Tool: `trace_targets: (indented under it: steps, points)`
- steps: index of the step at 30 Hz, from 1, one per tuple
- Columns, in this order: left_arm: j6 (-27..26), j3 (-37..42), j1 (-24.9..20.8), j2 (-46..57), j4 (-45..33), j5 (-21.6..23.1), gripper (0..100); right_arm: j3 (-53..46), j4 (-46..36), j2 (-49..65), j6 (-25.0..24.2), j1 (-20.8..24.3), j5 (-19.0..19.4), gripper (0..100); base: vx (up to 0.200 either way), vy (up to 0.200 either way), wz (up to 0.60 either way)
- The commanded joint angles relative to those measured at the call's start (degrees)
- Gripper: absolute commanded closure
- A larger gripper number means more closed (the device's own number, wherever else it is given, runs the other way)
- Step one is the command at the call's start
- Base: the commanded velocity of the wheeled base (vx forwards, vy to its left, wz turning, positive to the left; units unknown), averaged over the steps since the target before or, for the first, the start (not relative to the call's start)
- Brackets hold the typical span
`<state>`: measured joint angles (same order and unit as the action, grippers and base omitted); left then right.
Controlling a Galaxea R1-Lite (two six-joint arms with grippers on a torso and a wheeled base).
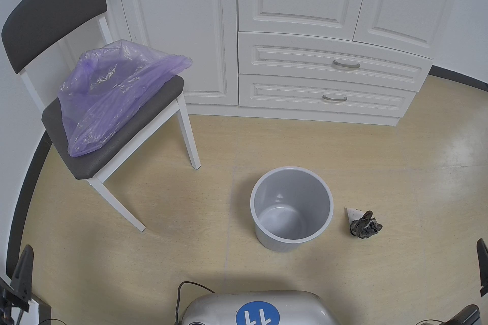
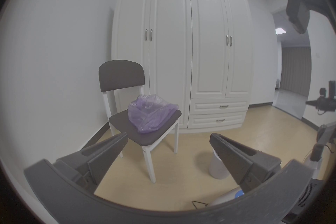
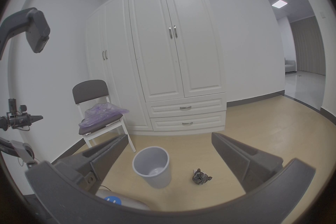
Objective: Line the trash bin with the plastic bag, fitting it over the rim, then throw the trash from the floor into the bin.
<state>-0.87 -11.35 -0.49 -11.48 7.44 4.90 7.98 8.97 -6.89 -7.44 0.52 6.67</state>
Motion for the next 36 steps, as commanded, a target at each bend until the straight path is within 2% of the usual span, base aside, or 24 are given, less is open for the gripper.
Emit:
trace_targets:
  steps: [1, 3, 6, 10, 15, 19, 23, 36]
  points:
    - [-11.0, -15.7, 0.1, -32.5, -0.3, -2.6, 0, 14.4, 1.4, -28.5, 2.5, 0.7, 2.6, 0, 0.0, 0.0, 0.0]
    - [-15.7, -17.7, 0.1, -39.8, -0.3, -6.0, 0, 14.7, 6.8, -33.7, 5.5, 1.0, 2.5, 0, 0.0, 0.0, 0.0]
    - [-19.9, -20.7, 0.0, -48.5, -0.1, -11.0, 0, 14.3, 10.0, -39.1, 8.6, 1.4, 2.5, 0, 0.0, 0.0, 0.0]
    - [-24.1, -25.3, -0.7, -59.1, -0.1, -15.7, 0, 13.6, 10.5, -42.9, 8.6, 3.4, 2.5, 0, 0.0, 0.0, 0.0]
    - [-28.9, -30.9, -1.2, -71.9, 2.1, -20.1, 0, 13.5, 10.5, -43.7, 8.3, 3.2, 2.6, 0, 0.0, 0.0, 0.0]
    - [-29.5, -35.1, -3.3, -78.9, 6.8, -22.3, 0, 13.7, 10.5, -44.4, 7.9, 3.0, 2.6, 0, 0.0, 0.0, 0.0]
    - [-29.6, -39.8, -4.9, -83.0, 7.4, -23.8, 0, 13.6, 10.5, -45.3, 7.8, 3.0, 2.6, 0, 0.0, 0.0, 0.0]
    - [-30.5, -52.8, -3.6, -94.2, 7.1, -26.6, 0, 13.6, 13.9, -48.0, 7.2, 2.9, 2.6, 0, 0.0, 0.0, 0.0]
